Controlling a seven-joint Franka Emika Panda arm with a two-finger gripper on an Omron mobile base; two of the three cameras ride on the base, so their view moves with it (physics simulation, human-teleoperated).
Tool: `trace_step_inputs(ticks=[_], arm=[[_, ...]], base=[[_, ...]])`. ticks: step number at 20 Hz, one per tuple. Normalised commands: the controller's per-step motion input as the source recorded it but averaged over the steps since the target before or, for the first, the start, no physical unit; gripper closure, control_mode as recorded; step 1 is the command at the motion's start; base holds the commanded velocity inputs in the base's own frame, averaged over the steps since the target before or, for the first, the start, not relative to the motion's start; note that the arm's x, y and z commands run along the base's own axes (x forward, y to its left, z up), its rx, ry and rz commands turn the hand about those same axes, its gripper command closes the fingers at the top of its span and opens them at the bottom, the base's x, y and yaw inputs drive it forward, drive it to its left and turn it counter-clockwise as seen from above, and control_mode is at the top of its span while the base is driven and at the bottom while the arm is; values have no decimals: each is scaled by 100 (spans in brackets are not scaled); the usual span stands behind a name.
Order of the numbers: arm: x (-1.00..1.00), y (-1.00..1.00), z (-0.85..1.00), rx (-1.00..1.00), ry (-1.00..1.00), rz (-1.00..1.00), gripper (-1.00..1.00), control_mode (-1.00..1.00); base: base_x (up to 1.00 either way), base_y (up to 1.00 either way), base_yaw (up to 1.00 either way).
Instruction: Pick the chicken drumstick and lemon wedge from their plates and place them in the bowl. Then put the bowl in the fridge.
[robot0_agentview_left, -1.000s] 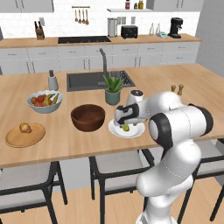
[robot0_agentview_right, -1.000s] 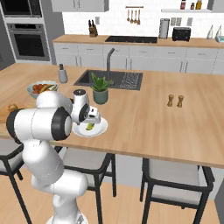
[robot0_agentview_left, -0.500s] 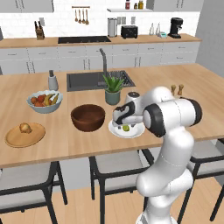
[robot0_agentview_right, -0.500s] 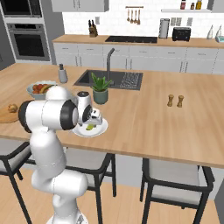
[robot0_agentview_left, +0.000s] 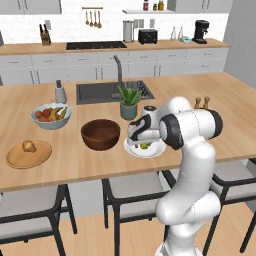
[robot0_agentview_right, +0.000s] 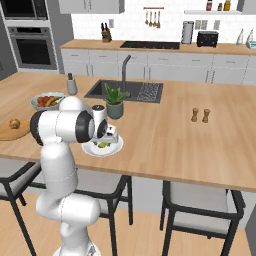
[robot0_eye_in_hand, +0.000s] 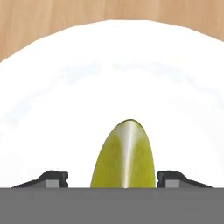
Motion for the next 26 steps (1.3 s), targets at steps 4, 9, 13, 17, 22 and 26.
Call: trace_step_inputs(ticks=[4,9,13,17,22,26], arm=[[-67,0,-3,3,0,0,100,-100],[-61,0,6,6,0,-4,100,-100],[-53,3,74,2,0,-10,100,-100],[-26,6,98,0,0,-7,100,-100],[-1,15,97,0,3,0,100,-100],[37,57,76,1,1,0,100,-100]], base=[[0,0,0],[0,0,0],[0,0,0],[0,0,0],[0,0,0],[0,0,0]])
